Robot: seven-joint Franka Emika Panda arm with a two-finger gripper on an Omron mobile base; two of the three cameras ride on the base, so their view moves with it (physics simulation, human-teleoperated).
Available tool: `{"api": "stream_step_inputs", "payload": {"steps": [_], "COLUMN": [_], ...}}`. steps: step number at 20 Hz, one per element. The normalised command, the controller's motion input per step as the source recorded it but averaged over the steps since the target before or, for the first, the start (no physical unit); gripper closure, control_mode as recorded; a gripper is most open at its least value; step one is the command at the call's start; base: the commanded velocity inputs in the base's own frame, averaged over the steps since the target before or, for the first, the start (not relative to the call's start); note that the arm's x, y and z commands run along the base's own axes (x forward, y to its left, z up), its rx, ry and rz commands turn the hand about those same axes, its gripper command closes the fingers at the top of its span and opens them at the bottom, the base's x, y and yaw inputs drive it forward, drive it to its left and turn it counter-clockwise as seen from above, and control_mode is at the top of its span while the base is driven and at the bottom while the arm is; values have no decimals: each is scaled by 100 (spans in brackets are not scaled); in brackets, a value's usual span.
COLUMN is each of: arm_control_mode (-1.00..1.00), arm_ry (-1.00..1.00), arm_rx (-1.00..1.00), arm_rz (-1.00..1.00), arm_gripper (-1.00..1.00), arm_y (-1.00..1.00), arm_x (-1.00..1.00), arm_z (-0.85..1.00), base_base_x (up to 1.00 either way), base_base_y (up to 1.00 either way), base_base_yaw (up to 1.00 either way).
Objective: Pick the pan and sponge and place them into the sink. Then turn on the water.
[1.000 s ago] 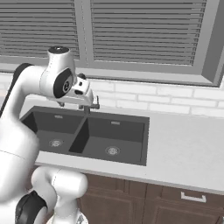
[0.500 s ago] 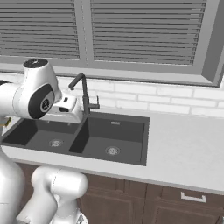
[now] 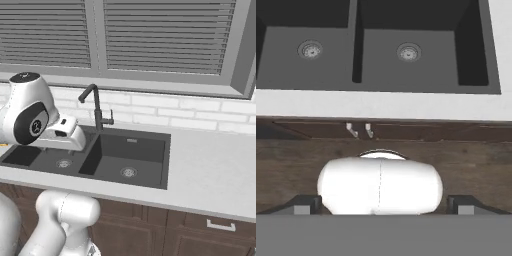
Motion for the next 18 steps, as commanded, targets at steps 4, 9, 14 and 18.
{"api": "stream_step_inputs", "payload": {"steps": [4, 9, 14, 18], "arm_control_mode": [-100, -100, 100, 100], "arm_ry": [0, 1, 0, 0], "arm_rx": [0, 0, 0, 0], "arm_rz": [-6, -4, 0, 0], "arm_gripper": [-100, -100, -100, -100], "arm_y": [0, 0, 0, 0], "arm_x": [-11, 0, 0, 0], "arm_z": [0, 0, 0, 0], "base_base_x": [0, 0, -25, -45], "base_base_y": [0, 0, 1, 41], "base_base_yaw": [0, 0, 0, 0]}}
